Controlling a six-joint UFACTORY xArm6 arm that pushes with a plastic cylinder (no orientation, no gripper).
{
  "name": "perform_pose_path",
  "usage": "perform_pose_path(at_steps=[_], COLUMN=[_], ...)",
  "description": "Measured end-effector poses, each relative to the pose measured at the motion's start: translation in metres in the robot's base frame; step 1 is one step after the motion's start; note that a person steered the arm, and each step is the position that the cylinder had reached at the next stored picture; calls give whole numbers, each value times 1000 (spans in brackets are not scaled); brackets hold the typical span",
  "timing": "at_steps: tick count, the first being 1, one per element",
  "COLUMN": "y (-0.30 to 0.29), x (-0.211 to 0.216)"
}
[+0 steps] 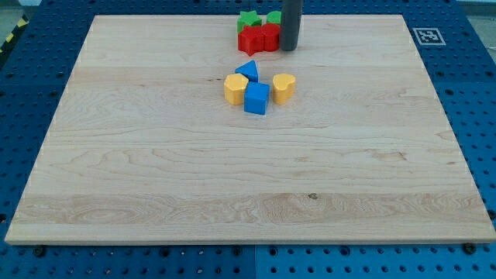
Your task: Separate yellow hexagon and blue cube
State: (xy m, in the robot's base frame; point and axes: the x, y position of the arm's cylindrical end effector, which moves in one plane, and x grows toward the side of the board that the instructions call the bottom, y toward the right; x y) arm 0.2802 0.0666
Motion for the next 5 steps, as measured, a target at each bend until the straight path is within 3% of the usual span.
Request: perform_pose_path(at_steps=[1,3,4,5], y=[8,45,40,-20], x=[8,106,141,149])
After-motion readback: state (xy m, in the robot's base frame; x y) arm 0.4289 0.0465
